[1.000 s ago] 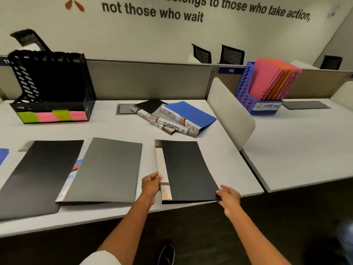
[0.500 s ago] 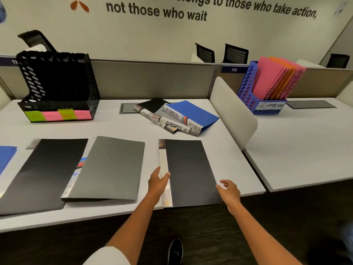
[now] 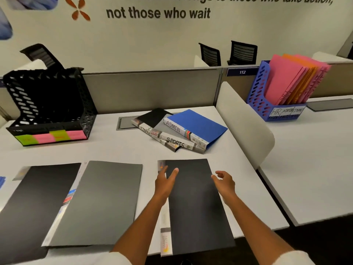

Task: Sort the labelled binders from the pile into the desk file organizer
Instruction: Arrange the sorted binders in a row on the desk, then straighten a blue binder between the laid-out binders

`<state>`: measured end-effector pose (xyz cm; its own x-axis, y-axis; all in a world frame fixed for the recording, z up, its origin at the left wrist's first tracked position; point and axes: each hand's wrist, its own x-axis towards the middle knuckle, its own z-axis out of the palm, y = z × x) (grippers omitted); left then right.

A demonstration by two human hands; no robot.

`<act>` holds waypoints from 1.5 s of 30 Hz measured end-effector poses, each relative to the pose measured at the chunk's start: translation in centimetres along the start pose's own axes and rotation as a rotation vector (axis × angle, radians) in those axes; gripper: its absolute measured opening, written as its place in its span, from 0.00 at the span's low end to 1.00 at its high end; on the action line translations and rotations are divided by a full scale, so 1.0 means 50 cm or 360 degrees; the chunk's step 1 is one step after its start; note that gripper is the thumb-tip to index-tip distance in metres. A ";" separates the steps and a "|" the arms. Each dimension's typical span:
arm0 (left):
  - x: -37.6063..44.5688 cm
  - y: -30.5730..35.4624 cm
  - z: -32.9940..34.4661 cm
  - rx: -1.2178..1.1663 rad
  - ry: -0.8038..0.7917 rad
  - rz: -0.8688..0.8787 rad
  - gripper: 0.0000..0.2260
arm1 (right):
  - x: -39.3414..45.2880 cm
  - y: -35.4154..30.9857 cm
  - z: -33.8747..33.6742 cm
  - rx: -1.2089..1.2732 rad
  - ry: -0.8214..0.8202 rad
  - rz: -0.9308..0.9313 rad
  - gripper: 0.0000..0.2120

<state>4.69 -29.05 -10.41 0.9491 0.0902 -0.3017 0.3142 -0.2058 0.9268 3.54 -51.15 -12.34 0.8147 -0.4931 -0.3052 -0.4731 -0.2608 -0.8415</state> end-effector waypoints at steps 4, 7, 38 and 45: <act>0.047 0.030 0.031 0.0011 0.0019 -0.0047 0.29 | 0.084 -0.049 0.022 0.0050 -0.0039 0.0005 0.17; 0.080 0.049 0.051 0.0019 0.0039 -0.0050 0.28 | 0.141 -0.084 0.035 0.0100 -0.0062 -0.0029 0.17; 0.142 0.051 0.064 -0.0110 0.0089 -0.0277 0.27 | 0.260 -0.181 0.150 0.0969 -0.0042 0.0339 0.08; 0.129 0.083 0.063 -0.0155 0.0047 -0.0260 0.27 | 0.201 -0.199 0.130 0.1264 -0.0197 0.0404 0.10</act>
<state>12.16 -32.39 -9.22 0.8840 0.1435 -0.4449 0.4594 -0.0906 0.8836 18.62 -48.12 -9.94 0.7683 -0.3515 -0.5350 -0.3079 0.5298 -0.7902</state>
